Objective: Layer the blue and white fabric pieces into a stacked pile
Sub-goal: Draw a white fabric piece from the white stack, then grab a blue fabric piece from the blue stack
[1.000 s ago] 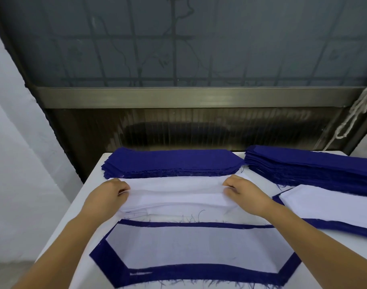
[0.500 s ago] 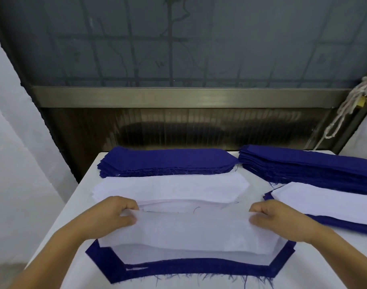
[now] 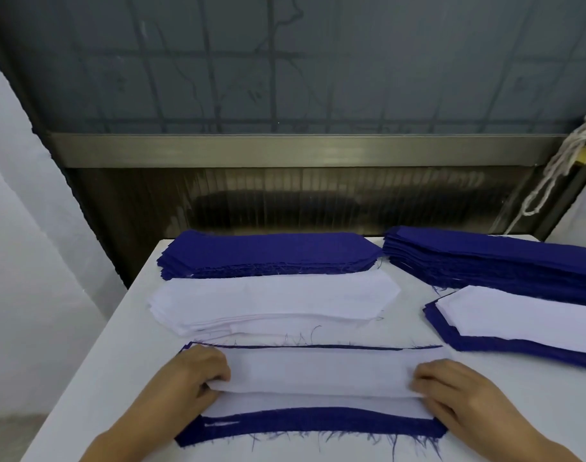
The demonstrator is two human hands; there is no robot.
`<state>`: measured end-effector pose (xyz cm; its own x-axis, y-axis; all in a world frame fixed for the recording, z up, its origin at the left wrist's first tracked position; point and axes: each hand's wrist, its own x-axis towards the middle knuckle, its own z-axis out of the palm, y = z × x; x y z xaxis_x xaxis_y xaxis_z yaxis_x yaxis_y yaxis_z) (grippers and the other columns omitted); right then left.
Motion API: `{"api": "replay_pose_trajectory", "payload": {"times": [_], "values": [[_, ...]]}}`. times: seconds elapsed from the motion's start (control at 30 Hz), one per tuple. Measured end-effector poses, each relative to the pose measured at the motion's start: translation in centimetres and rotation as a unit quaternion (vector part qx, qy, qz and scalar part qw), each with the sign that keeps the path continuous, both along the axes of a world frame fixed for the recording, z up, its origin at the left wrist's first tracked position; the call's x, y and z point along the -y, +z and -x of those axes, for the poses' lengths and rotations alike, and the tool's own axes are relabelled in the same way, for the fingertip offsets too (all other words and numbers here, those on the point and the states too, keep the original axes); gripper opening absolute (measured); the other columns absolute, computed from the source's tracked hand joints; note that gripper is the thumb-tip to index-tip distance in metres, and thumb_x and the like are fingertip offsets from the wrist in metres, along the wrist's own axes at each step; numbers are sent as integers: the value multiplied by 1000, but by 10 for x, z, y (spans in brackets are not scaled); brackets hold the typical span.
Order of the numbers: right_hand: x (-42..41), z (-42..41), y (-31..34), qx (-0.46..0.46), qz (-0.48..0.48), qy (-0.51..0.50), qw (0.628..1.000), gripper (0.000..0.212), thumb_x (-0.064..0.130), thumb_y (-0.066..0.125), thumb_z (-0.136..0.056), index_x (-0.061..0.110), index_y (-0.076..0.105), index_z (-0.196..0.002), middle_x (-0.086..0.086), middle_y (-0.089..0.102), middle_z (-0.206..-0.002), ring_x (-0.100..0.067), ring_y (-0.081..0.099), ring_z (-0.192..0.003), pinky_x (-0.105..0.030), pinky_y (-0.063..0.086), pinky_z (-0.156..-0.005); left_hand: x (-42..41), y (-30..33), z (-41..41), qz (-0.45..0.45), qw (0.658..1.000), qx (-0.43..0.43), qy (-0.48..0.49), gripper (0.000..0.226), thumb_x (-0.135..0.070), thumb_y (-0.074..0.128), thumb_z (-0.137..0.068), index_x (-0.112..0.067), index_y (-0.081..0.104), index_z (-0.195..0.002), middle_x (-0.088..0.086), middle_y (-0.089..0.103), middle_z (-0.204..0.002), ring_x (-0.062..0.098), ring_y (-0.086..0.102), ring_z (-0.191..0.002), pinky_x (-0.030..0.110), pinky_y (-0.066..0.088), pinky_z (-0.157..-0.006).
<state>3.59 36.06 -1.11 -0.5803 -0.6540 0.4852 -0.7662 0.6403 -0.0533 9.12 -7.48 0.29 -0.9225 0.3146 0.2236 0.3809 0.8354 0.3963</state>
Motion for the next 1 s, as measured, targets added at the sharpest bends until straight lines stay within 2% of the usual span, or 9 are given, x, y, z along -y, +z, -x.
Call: {"api": "replay_pose_trajectory", "payload": {"times": [0.2,0.3,0.37,0.47,0.57,0.73,0.8,0.9,1.0], "values": [[1,-1,1,-41,1,11,999,49,30,35,-102,16,78,-83,1,71,-91,-15,66,-78,-21,49,-72,-2,8,-1,59,998,-21,-26,39,-1,84,-47,-26,67,-73,-19,62,-81,1,57,-72,17,47,-64],[2,-4,4,-15,-11,14,1000,47,31,36,-101,17,77,-82,3,70,-90,-14,66,-75,-21,52,-67,-7,11,-4,62,998,-5,-28,41,2,82,-45,-27,67,-69,-21,60,-77,-5,50,-68,8,41,-63],[3,-6,9,29,-12,0,1000,35,36,48,-96,21,76,-80,7,68,-90,-11,64,-74,-20,50,-66,-6,10,-6,46,999,19,-21,38,2,78,-50,-28,65,-70,-24,58,-78,-6,49,-69,7,41,-64],[7,-6,18,66,-27,-18,997,22,44,60,-84,27,73,-78,14,64,-88,-4,60,-75,-18,47,-67,-3,12,-8,22,999,44,-3,9,-31,71,-74,-35,64,-78,-28,56,-87,-7,53,-81,9,43,-71],[21,-5,24,91,-21,-11,996,8,30,65,-85,26,68,-78,15,61,-85,-3,56,-74,-16,46,-68,-7,16,-4,-9,998,63,4,19,-52,55,-86,-36,63,-80,-25,57,-89,-6,53,-87,13,44,-77],[35,3,21,175,-47,-50,982,8,19,68,-79,26,63,-78,15,56,-78,-1,51,-66,-15,44,-61,-9,11,3,10,997,73,2,3,-29,67,-86,-30,66,-83,-23,56,-88,-8,50,-90,13,42,-82],[25,8,19,213,-80,-81,970,6,25,58,-86,27,58,-81,16,52,-80,-2,48,-70,-16,41,-65,-3,16,1,28,997,69,5,12,-20,73,-78,-30,66,-75,-23,57,-82,-12,50,-82,8,41,-77],[10,16,24,236,-99,-112,960,9,29,48,-86,31,47,-77,16,49,-78,-4,48,-71,-17,41,-66,6,27,2,77,995,57,6,18,-22,74,-64,-35,62,-63,-29,53,-70,-19,41,-70,-3,34,-69],[8,26,31,224,-126,-152,954,13,29,48,-86,33,44,-74,17,51,-74,-5,50,-68,-16,40,-63,15,24,13,83,993,85,24,11,-24,68,-76,-33,64,-70,-28,55,-75,-13,50,-74,4,39,-71]]}}
